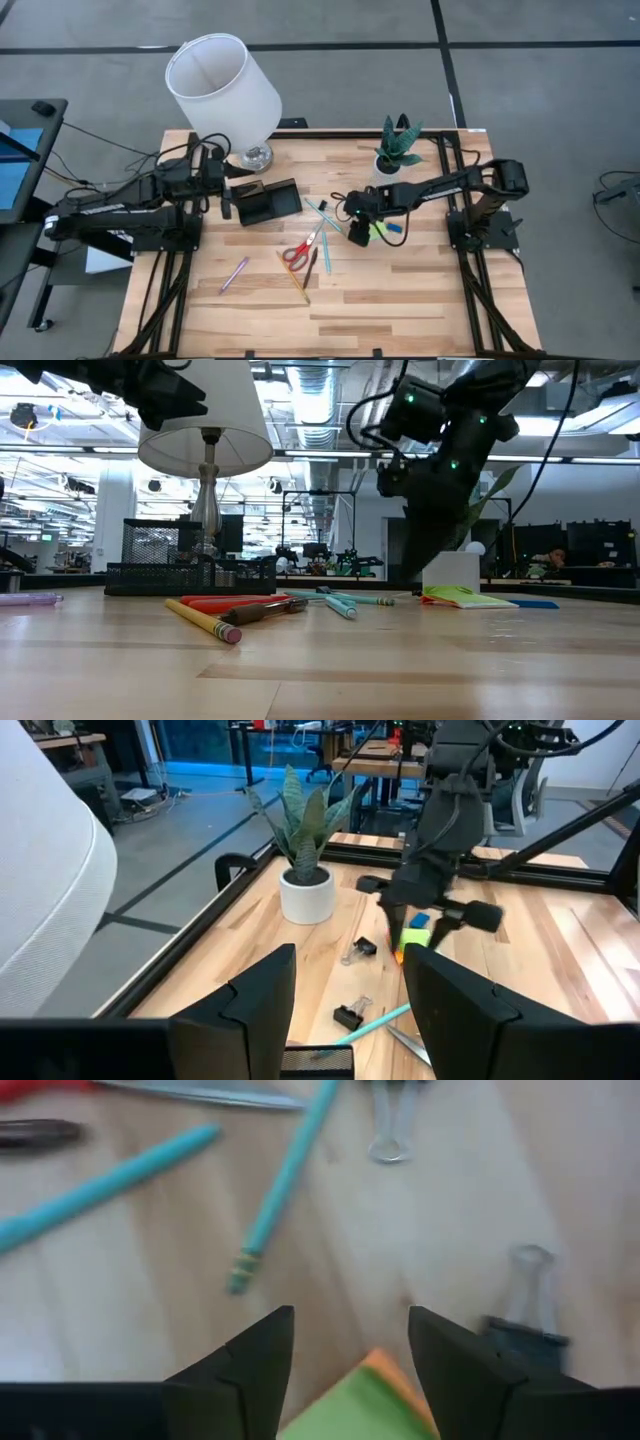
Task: Pick and place office supplies into organizer
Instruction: Put the top blue pencil into the black desk organizer
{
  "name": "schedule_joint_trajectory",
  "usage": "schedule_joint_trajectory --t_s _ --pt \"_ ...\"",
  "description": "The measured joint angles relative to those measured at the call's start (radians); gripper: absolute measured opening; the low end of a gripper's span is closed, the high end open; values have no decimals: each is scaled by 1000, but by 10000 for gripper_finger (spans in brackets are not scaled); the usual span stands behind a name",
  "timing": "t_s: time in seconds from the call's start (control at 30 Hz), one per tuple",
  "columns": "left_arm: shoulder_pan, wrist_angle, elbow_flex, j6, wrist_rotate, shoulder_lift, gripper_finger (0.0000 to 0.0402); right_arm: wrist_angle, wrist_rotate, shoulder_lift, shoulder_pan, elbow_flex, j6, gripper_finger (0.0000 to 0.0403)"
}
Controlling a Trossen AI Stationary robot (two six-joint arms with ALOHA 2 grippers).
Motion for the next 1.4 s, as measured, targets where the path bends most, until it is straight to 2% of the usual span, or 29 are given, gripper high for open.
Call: schedule_joint_trajectory --t_s 0.13,0.43,0.7,1.13,1.4 --pt "0 -2 0 -14 -10 0 180 33 -64 -30 8 2 53 183" --pt "0 -6 0 -39 -11 0 180 18 -63 33 34 10 177 182" --pt "1 -10 0 -41 -19 0 180 24 -67 117 43 80 182 182" --pt "0 -13 0 -43 -20 0 180 -91 -64 232 63 203 198 181" --pt "0 -14 0 -43 -20 0 180 -132 -71 237 51 221 297 148"
